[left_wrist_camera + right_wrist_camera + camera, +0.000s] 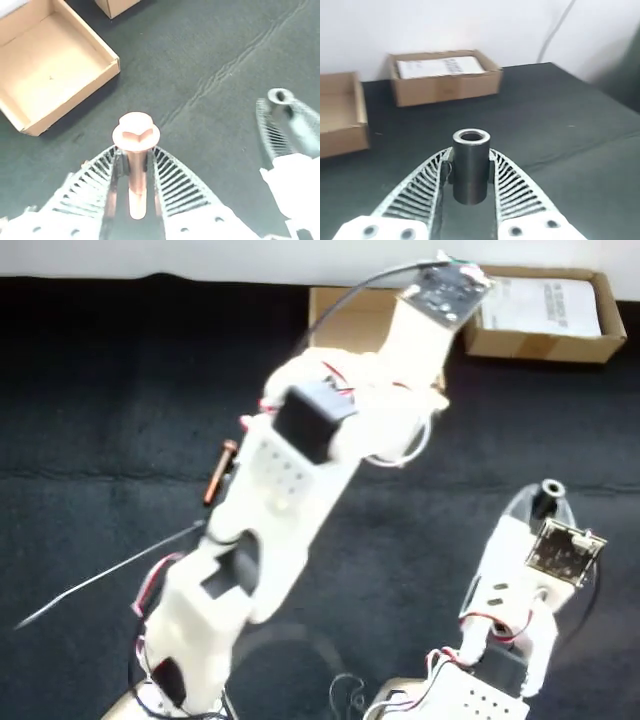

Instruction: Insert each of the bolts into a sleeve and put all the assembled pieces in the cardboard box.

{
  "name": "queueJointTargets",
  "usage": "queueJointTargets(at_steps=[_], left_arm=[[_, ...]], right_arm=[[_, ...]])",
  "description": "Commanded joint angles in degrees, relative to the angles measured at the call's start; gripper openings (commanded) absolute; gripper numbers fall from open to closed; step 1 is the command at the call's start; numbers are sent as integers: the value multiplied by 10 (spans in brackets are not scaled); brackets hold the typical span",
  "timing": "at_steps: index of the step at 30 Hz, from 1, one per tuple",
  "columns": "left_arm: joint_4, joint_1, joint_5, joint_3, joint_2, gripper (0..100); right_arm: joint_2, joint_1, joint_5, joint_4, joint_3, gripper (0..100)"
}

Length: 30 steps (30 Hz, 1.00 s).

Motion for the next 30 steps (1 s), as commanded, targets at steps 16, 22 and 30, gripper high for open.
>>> queueJointTargets(at_steps=[16, 22, 30], left_arm=[[-3, -7, 1, 642, -622, 8], [-44, -7, 3, 787, -727, 8], [-368, -110, 3, 1116, -865, 8]], right_arm=[[-7, -277, -142, 2, 27, 6], [-7, -389, -148, 35, 28, 6], [-7, -473, -144, 99, 29, 6]])
